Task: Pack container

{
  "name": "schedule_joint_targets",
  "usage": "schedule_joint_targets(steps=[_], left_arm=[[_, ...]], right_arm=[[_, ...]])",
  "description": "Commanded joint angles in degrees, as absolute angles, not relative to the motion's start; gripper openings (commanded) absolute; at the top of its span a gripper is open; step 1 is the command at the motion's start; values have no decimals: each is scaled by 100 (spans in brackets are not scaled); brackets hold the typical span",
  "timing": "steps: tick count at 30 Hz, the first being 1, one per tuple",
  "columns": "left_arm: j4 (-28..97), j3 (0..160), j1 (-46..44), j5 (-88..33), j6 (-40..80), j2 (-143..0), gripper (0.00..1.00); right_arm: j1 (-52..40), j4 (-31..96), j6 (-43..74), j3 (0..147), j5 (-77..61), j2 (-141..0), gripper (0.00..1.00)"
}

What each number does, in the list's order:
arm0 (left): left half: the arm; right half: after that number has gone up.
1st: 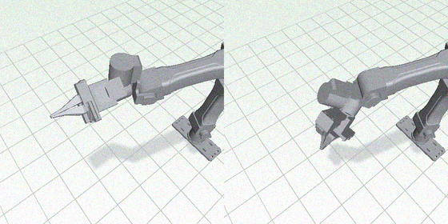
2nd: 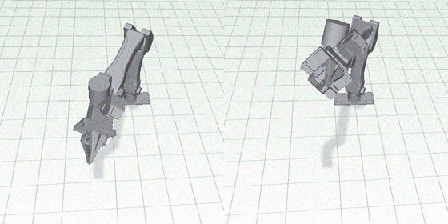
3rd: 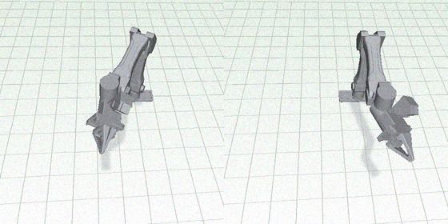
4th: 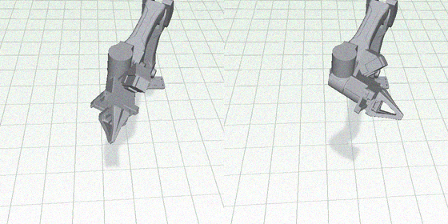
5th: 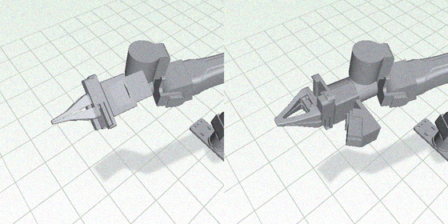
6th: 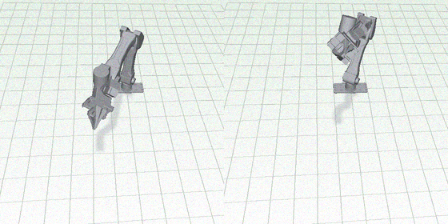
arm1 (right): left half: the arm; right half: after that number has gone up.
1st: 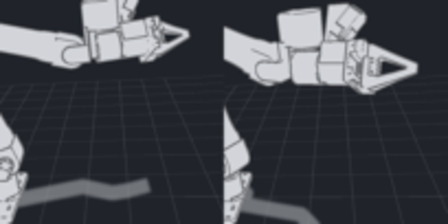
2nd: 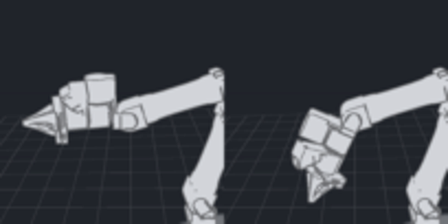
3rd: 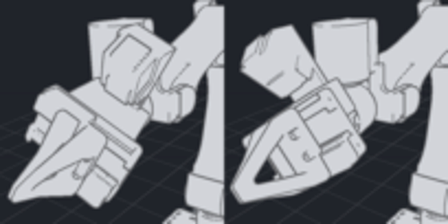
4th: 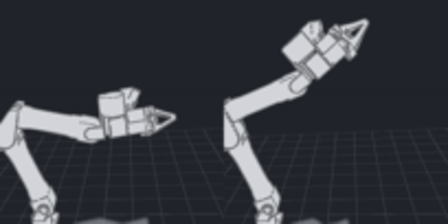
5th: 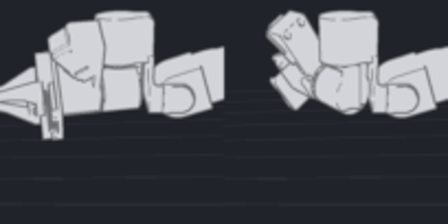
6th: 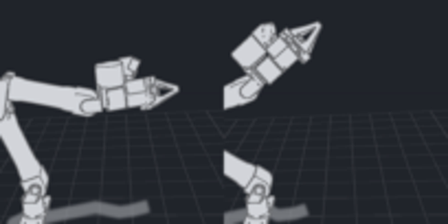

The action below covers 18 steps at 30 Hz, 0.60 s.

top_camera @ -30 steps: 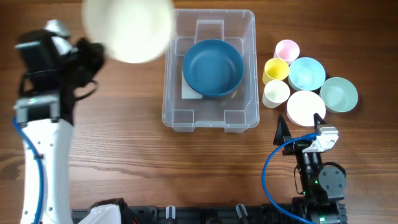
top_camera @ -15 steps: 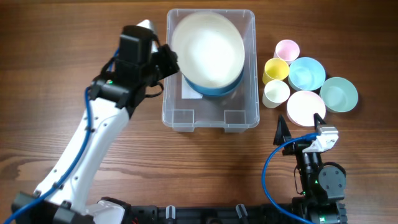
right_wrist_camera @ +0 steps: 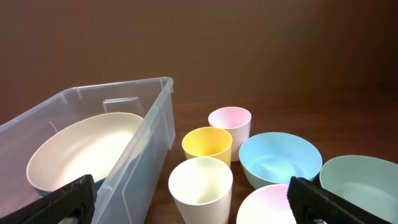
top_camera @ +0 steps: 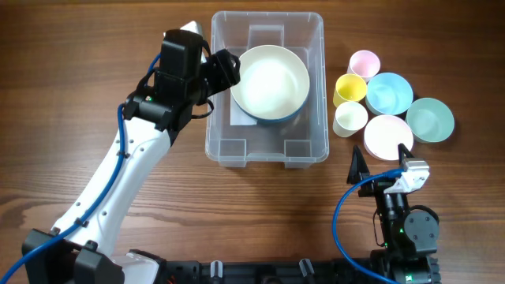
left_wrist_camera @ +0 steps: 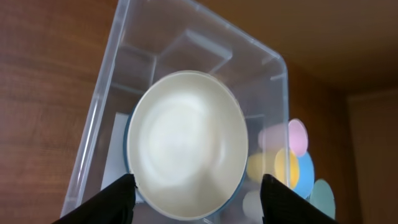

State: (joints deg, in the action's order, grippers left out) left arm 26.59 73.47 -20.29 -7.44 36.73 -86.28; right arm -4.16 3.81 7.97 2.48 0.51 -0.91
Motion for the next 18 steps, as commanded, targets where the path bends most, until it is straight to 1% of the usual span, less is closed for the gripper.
schedule_joint_targets(steps=[1,2,3,4,5,7,10,11,15,18], left_arm=[[2917,7426,-2228,-915,3638,-8637,58],[2976,7426,-2300,-915,3618,-8637,51],[3024,7426,-2383,-910,3599,-8637,41],[3050,7426,-2480,-913,3492,-8639,27],[3068,7426,-2591,-913,3343,-8639,20],[3081,7426,-2829,-888,3035,-8656,11],[3109,7426,-3197,-543,2998,-8766,5],[3116,7426,-3339,-353,2995,-8844,4],[3109,7426,-3647,-27,2989,-9153,4],[3061,7428,-3719,-1,2864,-9426,4]], right_arm=[[-390,353,910,211,148,-80,100],[-388,353,915,211,148,-80,100],[-390,353,913,211,148,-80,100],[-388,353,913,211,148,-80,100],[-388,353,910,211,148,-80,100],[-390,353,913,211,148,-80,100],[-390,353,913,211,148,-80,100],[-388,353,910,211,148,-80,100],[-390,353,913,211,148,-80,100],[-390,353,913,211,148,-80,100]])
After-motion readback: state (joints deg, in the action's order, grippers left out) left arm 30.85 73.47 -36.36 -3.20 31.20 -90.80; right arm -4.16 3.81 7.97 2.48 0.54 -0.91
